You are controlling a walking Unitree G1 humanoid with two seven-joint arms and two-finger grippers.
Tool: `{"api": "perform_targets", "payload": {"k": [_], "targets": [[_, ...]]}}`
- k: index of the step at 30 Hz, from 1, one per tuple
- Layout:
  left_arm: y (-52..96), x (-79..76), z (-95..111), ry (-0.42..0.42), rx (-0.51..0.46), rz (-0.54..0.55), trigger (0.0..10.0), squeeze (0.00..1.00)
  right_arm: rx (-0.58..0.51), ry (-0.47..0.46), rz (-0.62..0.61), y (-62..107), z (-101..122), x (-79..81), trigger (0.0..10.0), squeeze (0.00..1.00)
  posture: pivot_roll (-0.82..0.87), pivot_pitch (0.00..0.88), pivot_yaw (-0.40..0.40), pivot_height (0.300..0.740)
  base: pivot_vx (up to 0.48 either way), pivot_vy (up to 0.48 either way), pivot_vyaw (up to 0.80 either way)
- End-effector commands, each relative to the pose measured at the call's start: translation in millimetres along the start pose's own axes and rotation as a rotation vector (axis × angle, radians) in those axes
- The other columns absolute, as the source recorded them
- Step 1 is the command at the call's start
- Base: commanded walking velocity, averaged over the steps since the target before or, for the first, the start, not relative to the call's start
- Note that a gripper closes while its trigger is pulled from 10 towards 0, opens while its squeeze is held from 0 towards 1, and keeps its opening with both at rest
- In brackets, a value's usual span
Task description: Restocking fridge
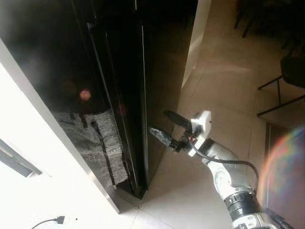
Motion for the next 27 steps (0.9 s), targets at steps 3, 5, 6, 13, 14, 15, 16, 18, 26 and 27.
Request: {"api": "perform_targets", "payload": {"k": [3,5,6,13,14,15,16,18,26,27], "targets": [[0.9,2.1,-8,-0.017,0.024,-0.002,10.0,0.0,0.12,-0.15,-0.18,50.5,-50,-5.7,10.0,0.0,-0.08,0.104,0.022,0.74,0.0,0.0,0.0],[0.9,2.1,-8,-0.019,0.025,-0.002,10.0,0.0,0.217,-0.275,-0.345,85.3,-86,-5.1,10.0,0.0,-0.07,0.103,0.022,0.74,0.0,0.0,0.0],[0.9,2.0,-8,-0.02,0.025,-0.002,10.0,0.0,0.234,-0.293,-0.375,91.1,-92,-4.3,10.0,0.0,-0.07,0.103,0.022,0.74,0.0,0.0,0.0],[0.9,-0.5,-8,-0.027,0.026,-0.023,10.0,0.0,0.702,-0.454,-1.063,200.5,-174,18.1,10.0,0.0,-0.07,0.085,0.017,0.74,0.0,0.0,0.0],[0.9,-1.2,-7,-0.029,0.026,-0.029,10.0,0.0,0.759,-0.464,-1.098,210.5,-180,26.2,10.0,0.0,-0.07,0.085,0.017,0.74,0.0,0.0,0.0],[1.0,-1.7,-7,-0.03,0.026,-0.033,10.0,0.0,0.795,-0.466,-1.117,216.4,-184,30.9,10.0,0.0,-0.07,0.085,0.017,0.74,0.0,0.0,0.0],[1.0,-2.1,-7,-0.032,0.025,-0.036,10.0,0.0,0.82,-0.481,-1.136,221.7,-187,36.6,10.0,0.0,-0.05,0.081,0.02,0.74,0.0,0.0,0.0],[0.7,-3.5,-5,-0.034,0.019,-0.056,10.0,0.0,0.911,-0.503,-1.147,233.5,-199,56.9,10.0,0.0,-0.04,0.081,0.028,0.74,0.0,0.0,0.0],[0.1,2.5,-3,-0.037,0.013,-0.065,10.0,0.0,0.928,-0.531,-1.126,220.7,-211,77.7,10.0,0.0,-0.06,0.082,0.041,0.74,0.0,0.0,0.0],[0.0,2.6,-3,-0.035,0.013,-0.065,10.0,0.0,0.931,-0.53,-1.128,220.1,-211,78.0,10.0,0.0,-0.05,0.082,0.04,0.74,0.0,0.0,0.0]]}}
Point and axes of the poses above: a point about 5 cm out from each wrist's last joint towards the gripper, its own y axis pointing back from the gripper into the wrist, its own z axis along the axis of the wrist's last joint, x = y × z, the point moved 2 cm from there along -y, pointing out of the wrist towards the gripper, and after that the axes turned 5 degrees about y, right-handed, at the moved point
